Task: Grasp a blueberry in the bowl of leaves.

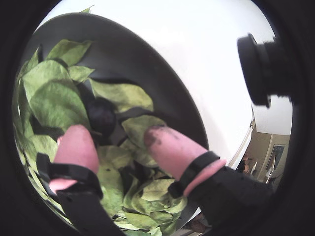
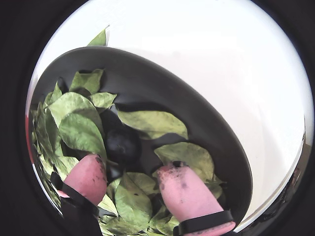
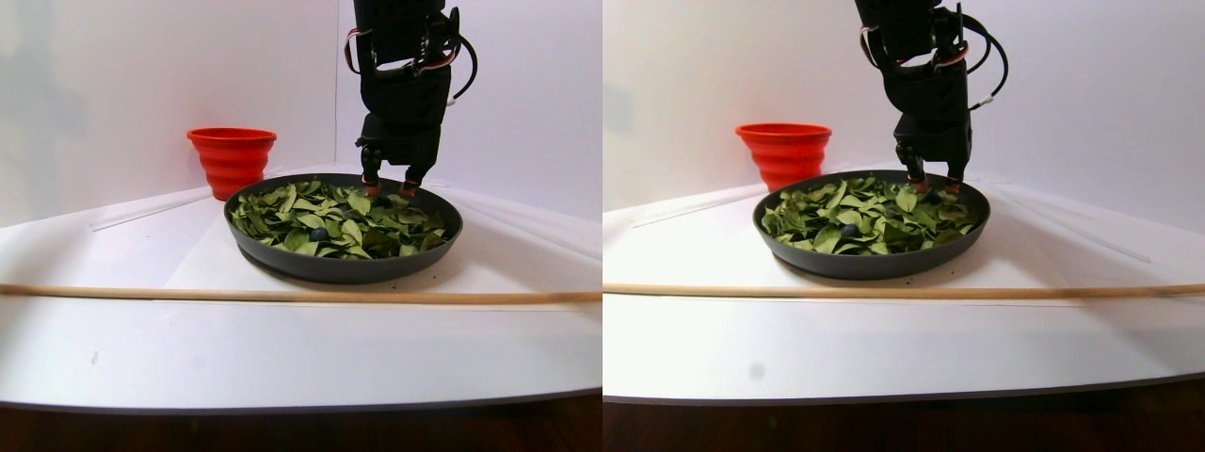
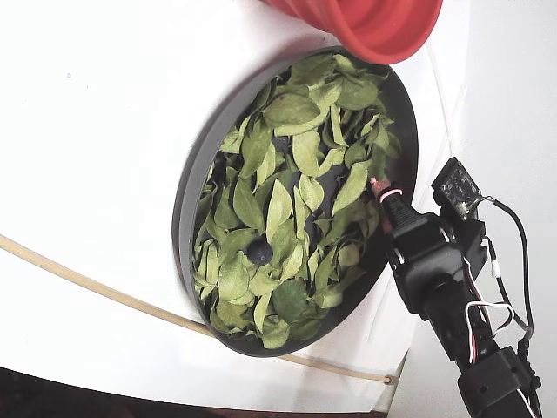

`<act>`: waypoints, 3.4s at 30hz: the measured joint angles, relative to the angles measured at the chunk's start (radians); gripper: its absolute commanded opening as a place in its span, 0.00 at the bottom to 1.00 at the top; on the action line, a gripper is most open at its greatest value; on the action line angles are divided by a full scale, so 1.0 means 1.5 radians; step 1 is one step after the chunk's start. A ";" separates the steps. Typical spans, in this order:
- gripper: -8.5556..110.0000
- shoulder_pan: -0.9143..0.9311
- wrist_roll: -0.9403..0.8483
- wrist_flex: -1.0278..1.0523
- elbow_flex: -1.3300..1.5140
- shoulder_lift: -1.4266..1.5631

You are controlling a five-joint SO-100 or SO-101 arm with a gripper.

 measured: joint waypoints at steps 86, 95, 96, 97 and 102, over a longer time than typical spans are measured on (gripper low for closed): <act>0.20 -0.010 0.128 -0.075 -0.077 -0.133; 0.19 -0.011 0.128 -0.075 -0.076 -0.128; 0.19 -0.011 0.128 -0.071 -0.076 -0.127; 0.19 -0.011 0.128 -0.070 -0.076 -0.127; 0.19 -0.013 0.128 -0.066 -0.076 -0.112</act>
